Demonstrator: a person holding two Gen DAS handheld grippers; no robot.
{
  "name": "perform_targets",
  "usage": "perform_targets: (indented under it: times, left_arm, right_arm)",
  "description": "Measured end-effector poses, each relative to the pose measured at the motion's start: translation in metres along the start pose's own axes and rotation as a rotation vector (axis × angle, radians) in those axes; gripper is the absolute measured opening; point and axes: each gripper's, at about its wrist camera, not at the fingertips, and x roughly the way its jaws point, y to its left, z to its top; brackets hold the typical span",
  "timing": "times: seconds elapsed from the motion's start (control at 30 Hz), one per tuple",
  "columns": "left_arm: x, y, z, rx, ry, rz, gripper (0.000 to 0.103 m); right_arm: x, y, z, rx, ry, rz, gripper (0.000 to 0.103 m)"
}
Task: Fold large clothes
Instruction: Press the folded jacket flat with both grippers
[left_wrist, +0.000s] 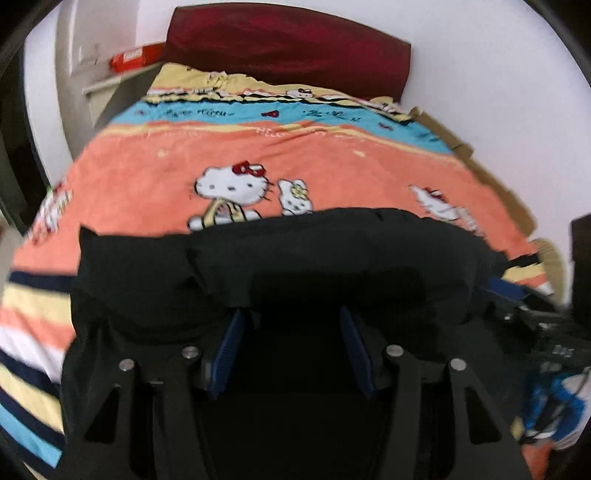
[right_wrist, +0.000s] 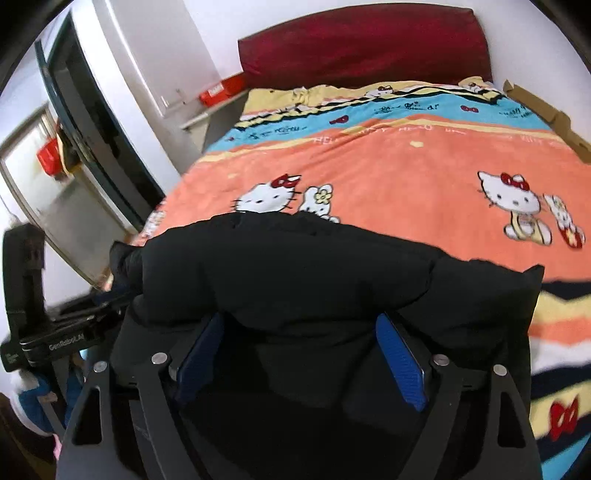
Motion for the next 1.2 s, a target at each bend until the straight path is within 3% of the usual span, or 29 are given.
perform_targets:
  times: [0.07,0.13,0.2,0.37,0.57,0.7,0.8,0.93,1.07,1.13,1.2]
  left_arm:
    - [0.025,0.000,0.004,0.020,0.050,0.030,0.057]
    - [0.051,0.008,0.004,-0.023,0.093,0.014,0.058]
    - [0.065,0.018,0.000,-0.068,0.094,-0.014,0.058]
    - [0.082,0.017,-0.002,-0.055,0.076,0.004,0.058]
    - [0.067,0.015,0.011,-0.009,0.129,0.024,0.058]
    - [0.056,0.042,0.022,-0.010,0.094,0.121,0.058]
    - [0.071,0.053,0.013,-0.026,0.120,0.091,0.058]
    - [0.081,0.050,0.002,-0.020,0.091,0.118,0.059]
    - [0.084,0.052,0.004,-0.035,0.126,0.112,0.059]
    - [0.075,0.051,0.008,-0.034,0.145,0.134,0.058]
    - [0.056,0.052,0.010,-0.034,0.106,0.148,0.058]
  right_arm:
    - [0.016,-0.006,0.009,-0.013,0.019,-0.027,0.083]
    - [0.035,-0.012,0.011,-0.015,0.049,-0.051,0.084]
    - [0.053,-0.020,0.009,-0.006,0.065,-0.064,0.084]
    - [0.077,-0.031,0.007,0.013,0.085,-0.069,0.084]
    - [0.064,-0.030,0.009,0.009,0.105,-0.069,0.084]
    - [0.036,-0.049,0.008,0.021,0.073,-0.099,0.081]
    - [0.044,-0.069,-0.001,0.063,0.095,-0.061,0.081]
    - [0.062,-0.068,-0.006,0.057,0.096,-0.057,0.081]
    - [0.068,-0.072,-0.005,0.076,0.109,-0.042,0.081]
    - [0.066,-0.070,-0.003,0.082,0.123,-0.055,0.081]
    - [0.049,-0.065,-0.001,0.078,0.109,-0.082,0.079]
